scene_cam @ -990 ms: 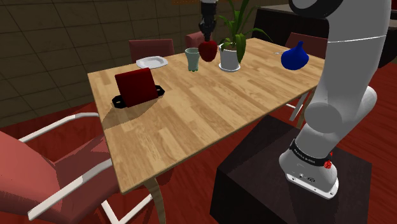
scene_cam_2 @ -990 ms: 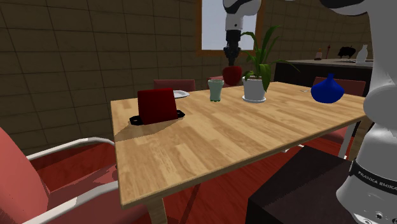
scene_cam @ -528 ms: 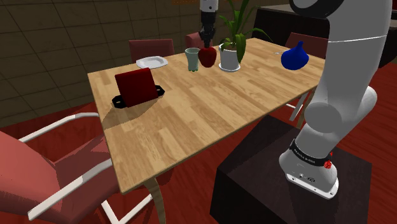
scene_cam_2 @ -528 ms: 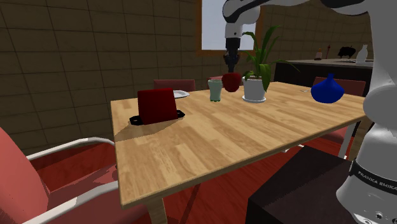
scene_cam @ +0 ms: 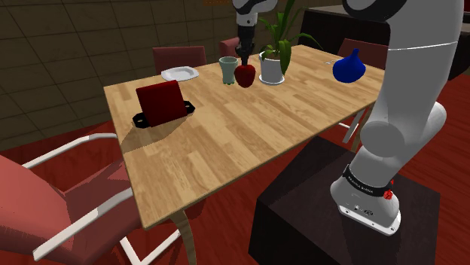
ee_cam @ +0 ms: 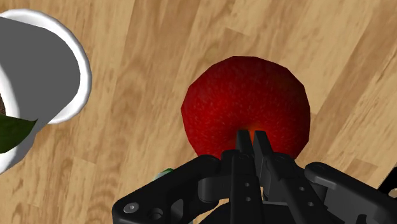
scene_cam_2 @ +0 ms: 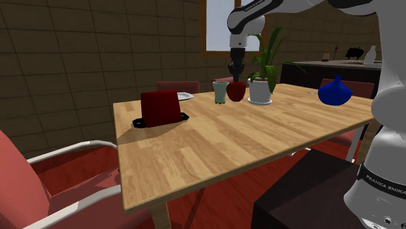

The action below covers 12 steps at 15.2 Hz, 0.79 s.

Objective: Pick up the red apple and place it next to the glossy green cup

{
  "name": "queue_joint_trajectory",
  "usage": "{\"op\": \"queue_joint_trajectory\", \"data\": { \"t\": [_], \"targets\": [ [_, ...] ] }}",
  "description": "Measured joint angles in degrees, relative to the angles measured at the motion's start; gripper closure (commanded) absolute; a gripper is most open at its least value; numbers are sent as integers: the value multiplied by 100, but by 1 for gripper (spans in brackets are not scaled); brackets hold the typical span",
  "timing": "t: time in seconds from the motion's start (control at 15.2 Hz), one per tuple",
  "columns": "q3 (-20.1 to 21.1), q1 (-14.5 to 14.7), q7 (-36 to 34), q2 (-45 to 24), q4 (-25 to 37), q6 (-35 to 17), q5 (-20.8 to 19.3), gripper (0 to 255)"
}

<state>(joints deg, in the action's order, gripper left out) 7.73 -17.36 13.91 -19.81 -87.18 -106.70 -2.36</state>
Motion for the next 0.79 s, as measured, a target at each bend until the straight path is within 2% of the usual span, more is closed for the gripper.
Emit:
{"op": "queue_joint_trajectory", "data": {
  "t": [0.79],
  "targets": [
    [-12, 2, -25, -163, -598, -760, -30, 255]
  ]
}}
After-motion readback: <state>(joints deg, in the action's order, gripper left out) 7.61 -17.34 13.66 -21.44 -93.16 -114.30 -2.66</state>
